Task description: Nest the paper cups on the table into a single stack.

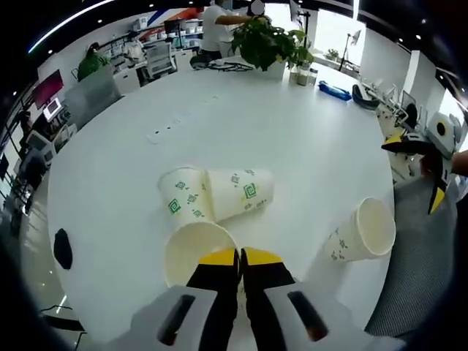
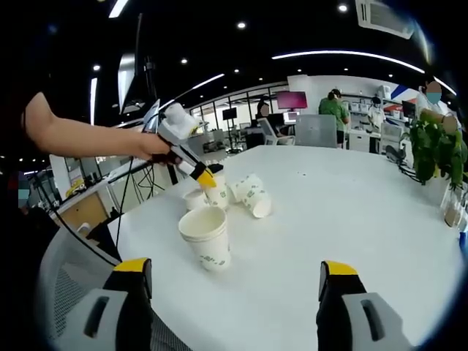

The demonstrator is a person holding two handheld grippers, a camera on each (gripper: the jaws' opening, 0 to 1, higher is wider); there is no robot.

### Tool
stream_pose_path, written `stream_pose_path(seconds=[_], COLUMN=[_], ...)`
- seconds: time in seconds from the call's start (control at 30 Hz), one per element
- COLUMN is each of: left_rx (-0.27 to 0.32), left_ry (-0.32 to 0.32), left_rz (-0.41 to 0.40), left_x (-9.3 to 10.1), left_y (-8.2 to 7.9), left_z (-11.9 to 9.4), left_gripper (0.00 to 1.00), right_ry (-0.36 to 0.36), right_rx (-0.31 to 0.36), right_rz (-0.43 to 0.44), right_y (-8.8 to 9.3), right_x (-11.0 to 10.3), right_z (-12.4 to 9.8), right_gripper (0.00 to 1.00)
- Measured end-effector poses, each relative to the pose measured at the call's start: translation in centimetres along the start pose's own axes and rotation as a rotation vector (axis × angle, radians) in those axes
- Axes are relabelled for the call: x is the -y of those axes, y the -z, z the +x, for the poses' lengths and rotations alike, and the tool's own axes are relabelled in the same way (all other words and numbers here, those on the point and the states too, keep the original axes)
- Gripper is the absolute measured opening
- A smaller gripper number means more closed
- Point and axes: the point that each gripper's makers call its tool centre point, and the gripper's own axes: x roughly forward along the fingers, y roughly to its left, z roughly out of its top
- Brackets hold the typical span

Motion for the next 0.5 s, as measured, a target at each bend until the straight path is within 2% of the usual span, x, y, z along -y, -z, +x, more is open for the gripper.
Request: stream_pose_path(seconds=[0.5], left_rx=[0.032], left_ry=[-0.012], left_rz=[0.099], left_x=[0.7], left_y=[-2.4], left_z=[-4.1], left_gripper=[0.00], right_ry=[0.003], right_rx=[0.028], right_rz=[0.000], right_y=[-0.8], right_x=[-0.2], right_z=[-0.2], right_gripper=[0.97])
